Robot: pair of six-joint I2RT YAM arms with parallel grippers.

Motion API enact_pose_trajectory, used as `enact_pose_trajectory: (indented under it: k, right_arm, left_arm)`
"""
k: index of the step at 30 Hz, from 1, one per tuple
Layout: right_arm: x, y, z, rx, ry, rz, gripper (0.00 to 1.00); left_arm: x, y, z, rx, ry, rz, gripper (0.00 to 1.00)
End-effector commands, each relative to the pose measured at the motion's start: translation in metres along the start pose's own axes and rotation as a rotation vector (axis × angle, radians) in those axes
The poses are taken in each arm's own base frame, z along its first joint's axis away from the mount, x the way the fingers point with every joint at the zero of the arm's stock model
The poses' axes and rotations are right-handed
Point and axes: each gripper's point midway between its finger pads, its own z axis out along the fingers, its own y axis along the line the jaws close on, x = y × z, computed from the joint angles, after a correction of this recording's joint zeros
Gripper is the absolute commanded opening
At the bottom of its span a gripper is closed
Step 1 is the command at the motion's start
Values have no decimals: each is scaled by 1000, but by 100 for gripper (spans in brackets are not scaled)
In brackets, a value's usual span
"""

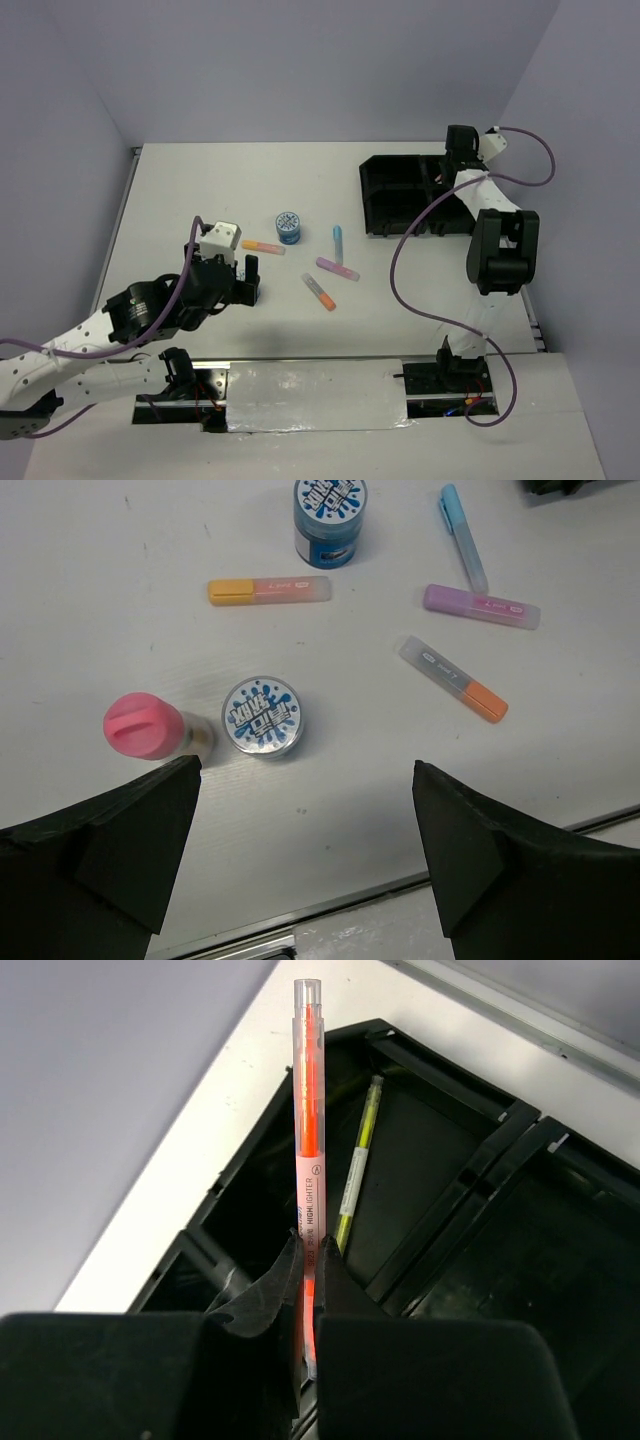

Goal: Sort the stationery into containers
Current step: Place the pen in the storage box.

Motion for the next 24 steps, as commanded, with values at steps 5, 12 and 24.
enact_pose_trajectory:
  k: [5, 12, 24]
  right_arm:
    - [-24, 29, 21, -60, -84, -23, 0]
    - [-22, 32, 35, -67, -81, -25, 0]
    - [-8, 30, 43, -60, -41, -26, 19]
  left_arm:
    - [-7, -13, -3, 87, -30, 4, 99]
    - [-6, -18, -2, 103, -21, 19, 99]
    - [-7, -18, -3, 110, -28, 15, 99]
